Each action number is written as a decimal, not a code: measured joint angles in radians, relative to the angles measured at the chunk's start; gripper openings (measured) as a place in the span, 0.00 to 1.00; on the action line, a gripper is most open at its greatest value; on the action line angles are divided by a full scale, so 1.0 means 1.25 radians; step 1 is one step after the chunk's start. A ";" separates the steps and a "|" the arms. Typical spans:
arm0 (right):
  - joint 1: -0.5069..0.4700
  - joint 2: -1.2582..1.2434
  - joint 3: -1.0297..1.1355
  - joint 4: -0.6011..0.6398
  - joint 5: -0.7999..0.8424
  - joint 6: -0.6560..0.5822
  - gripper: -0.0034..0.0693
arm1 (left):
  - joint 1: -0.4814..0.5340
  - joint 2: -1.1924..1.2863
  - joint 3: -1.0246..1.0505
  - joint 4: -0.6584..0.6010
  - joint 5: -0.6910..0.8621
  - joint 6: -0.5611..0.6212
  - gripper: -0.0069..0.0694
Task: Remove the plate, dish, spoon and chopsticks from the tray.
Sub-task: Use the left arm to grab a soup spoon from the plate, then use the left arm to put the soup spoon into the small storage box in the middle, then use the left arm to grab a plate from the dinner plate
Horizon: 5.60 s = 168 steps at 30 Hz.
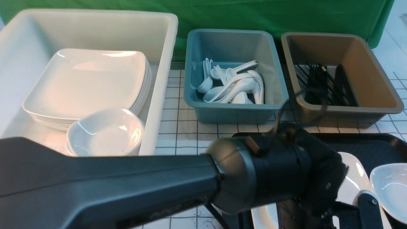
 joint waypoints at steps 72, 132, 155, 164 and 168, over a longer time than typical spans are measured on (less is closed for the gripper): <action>0.000 0.000 0.000 0.000 0.022 0.001 0.22 | 0.495 0.102 -0.218 -0.260 -0.564 -0.348 0.49; 0.000 0.074 0.039 0.000 0.182 0.025 0.25 | 0.278 -0.068 0.260 -0.363 -0.249 -0.479 0.78; 0.000 0.074 0.102 0.015 0.176 0.025 0.26 | 0.232 0.005 0.251 -0.510 -0.436 -0.423 0.76; 0.000 0.074 0.102 0.015 0.176 0.025 0.26 | 0.229 0.022 0.250 -0.533 -0.456 -0.422 0.22; 0.000 0.074 0.102 0.015 0.176 0.025 0.27 | 0.230 0.019 0.250 -0.546 -0.455 -0.441 0.20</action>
